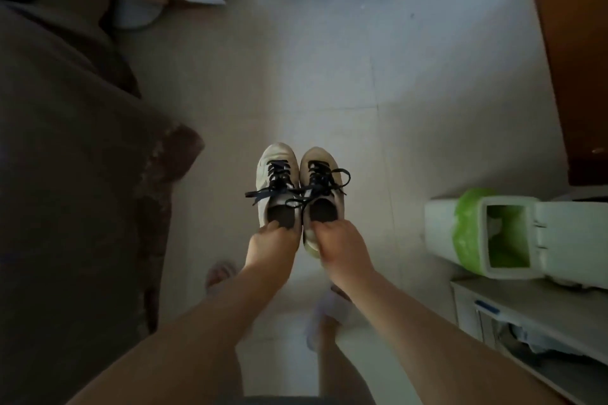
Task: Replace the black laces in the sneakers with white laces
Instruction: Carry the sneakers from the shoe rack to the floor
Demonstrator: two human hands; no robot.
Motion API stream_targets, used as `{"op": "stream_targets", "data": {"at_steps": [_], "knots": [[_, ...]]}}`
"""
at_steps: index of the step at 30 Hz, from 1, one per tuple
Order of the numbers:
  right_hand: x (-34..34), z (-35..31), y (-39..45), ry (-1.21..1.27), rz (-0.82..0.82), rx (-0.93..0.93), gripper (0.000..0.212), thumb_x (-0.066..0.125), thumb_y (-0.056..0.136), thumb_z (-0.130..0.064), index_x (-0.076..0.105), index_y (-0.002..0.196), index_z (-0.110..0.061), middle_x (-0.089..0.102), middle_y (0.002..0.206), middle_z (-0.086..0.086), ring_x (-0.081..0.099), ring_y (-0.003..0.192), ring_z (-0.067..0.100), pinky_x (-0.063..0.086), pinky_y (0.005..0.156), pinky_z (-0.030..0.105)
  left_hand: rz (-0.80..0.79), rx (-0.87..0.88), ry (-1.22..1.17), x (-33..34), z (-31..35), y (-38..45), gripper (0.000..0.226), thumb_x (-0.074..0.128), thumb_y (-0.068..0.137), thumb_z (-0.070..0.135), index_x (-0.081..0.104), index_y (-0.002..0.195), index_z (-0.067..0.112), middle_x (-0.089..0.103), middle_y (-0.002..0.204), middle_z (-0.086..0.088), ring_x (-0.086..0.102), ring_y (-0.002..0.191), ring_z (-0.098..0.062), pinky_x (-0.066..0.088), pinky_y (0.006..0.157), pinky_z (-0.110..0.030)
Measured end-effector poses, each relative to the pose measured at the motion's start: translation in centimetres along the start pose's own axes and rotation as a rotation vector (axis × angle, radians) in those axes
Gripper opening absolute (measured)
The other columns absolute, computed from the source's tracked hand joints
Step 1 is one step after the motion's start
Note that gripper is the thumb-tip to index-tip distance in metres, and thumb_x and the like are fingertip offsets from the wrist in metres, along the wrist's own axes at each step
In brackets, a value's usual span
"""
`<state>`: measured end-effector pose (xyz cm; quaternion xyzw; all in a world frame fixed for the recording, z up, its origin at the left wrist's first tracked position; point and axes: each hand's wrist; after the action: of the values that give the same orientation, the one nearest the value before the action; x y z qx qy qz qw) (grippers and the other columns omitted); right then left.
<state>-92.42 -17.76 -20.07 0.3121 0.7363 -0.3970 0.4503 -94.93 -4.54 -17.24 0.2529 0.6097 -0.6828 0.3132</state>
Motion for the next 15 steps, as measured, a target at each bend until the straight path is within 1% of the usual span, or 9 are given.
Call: {"op": "stream_targets", "data": {"at_steps": [5,6,8,9,10,11,13,14,15], "knots": [[10.9,1.7,0.3,0.041,0.057,-0.009,0.039,0.070,0.036,0.013,0.057,0.061,-0.014,0.055,0.051,0.000,0.053,0.046,0.023,0.037,0.046,0.022,-0.017,-0.002,0.040,9.2,-0.9,4.7,0.052,0.047,0.087,0.002,0.041,0.137,0.015,0.058,0.117,-0.006,0.054,0.110,-0.025,0.043,0.088,-0.029],[13.4,2.1,0.5,0.045,0.060,-0.007,0.041,0.069,0.035,0.013,0.058,0.063,-0.014,0.055,0.051,0.000,0.053,0.047,0.023,0.038,0.047,0.023,0.002,0.013,0.062,11.4,-1.4,5.9,0.052,0.055,0.082,0.006,0.048,0.133,0.015,0.062,0.108,-0.005,0.057,0.104,-0.023,0.045,0.085,-0.029],[18.7,2.9,1.2,0.060,0.081,-0.001,0.042,0.070,0.036,0.013,0.060,0.067,-0.015,0.055,0.054,-0.001,0.054,0.049,0.022,0.040,0.049,0.024,0.106,0.014,0.154,16.1,-2.6,8.5,0.056,0.081,0.045,0.018,0.073,0.100,0.019,0.065,0.067,0.002,0.063,0.073,-0.017,0.052,0.069,-0.028],[21.3,3.4,1.5,0.071,0.095,-0.005,0.038,0.067,0.042,0.011,0.060,0.069,-0.014,0.056,0.055,0.000,0.054,0.051,0.022,0.040,0.051,0.025,0.121,0.047,0.146,18.7,-3.0,10.0,0.059,0.083,0.027,0.013,0.076,0.085,0.016,0.058,0.051,0.002,0.060,0.059,-0.018,0.055,0.065,-0.031],[23.7,3.8,1.8,0.075,0.113,-0.011,0.031,0.061,0.049,0.008,0.062,0.072,-0.014,0.056,0.056,0.000,0.054,0.052,0.022,0.040,0.053,0.025,0.150,0.068,0.160,21.0,-3.5,11.4,0.062,0.082,0.021,0.007,0.076,0.083,0.012,0.055,0.046,0.000,0.059,0.054,-0.020,0.058,0.069,-0.039],[26.1,4.2,2.2,0.069,0.140,-0.018,0.028,0.053,0.054,0.003,0.063,0.074,-0.013,0.056,0.057,0.000,0.054,0.053,0.022,0.041,0.055,0.025,0.087,0.077,0.164,22.7,-3.9,12.6,0.064,0.082,0.029,0.005,0.074,0.093,0.006,0.058,0.051,-0.003,0.062,0.060,-0.023,0.055,0.082,-0.049],[29.8,4.9,3.0,0.048,0.164,-0.011,0.032,0.039,0.060,-0.006,0.066,0.076,-0.012,0.057,0.058,-0.001,0.056,0.055,0.021,0.041,0.058,0.025,0.053,0.133,0.138,24.5,-4.6,14.8,0.062,0.066,0.068,0.002,0.053,0.128,0.001,0.067,0.086,-0.012,0.061,0.095,-0.028,0.022,0.113,-0.055],[31.5,5.3,3.4,0.046,0.175,0.000,0.034,0.035,0.062,-0.008,0.066,0.076,-0.012,0.057,0.059,-0.001,0.056,0.056,0.020,0.039,0.060,0.024,0.069,0.128,0.162,26.1,-4.9,16.1,0.060,0.053,0.079,0.000,0.042,0.137,0.002,0.065,0.098,-0.012,0.055,0.106,-0.029,0.006,0.118,-0.050],[33.1,5.7,3.9,0.047,0.189,0.008,0.034,0.033,0.064,-0.010,0.065,0.075,-0.013,0.057,0.059,-0.001,0.056,0.057,0.020,0.036,0.062,0.023,0.112,0.131,0.153,27.3,-5.1,17.3,0.058,0.053,0.079,0.001,0.043,0.136,0.003,0.066,0.097,-0.010,0.056,0.105,-0.028,0.003,0.118,-0.047]]}}
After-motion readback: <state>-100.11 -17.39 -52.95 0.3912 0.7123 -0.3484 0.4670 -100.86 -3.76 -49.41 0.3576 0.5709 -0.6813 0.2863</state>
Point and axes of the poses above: each hand's wrist, its own y-axis towards the middle knuckle, its own x-axis out of the palm, z = x × y
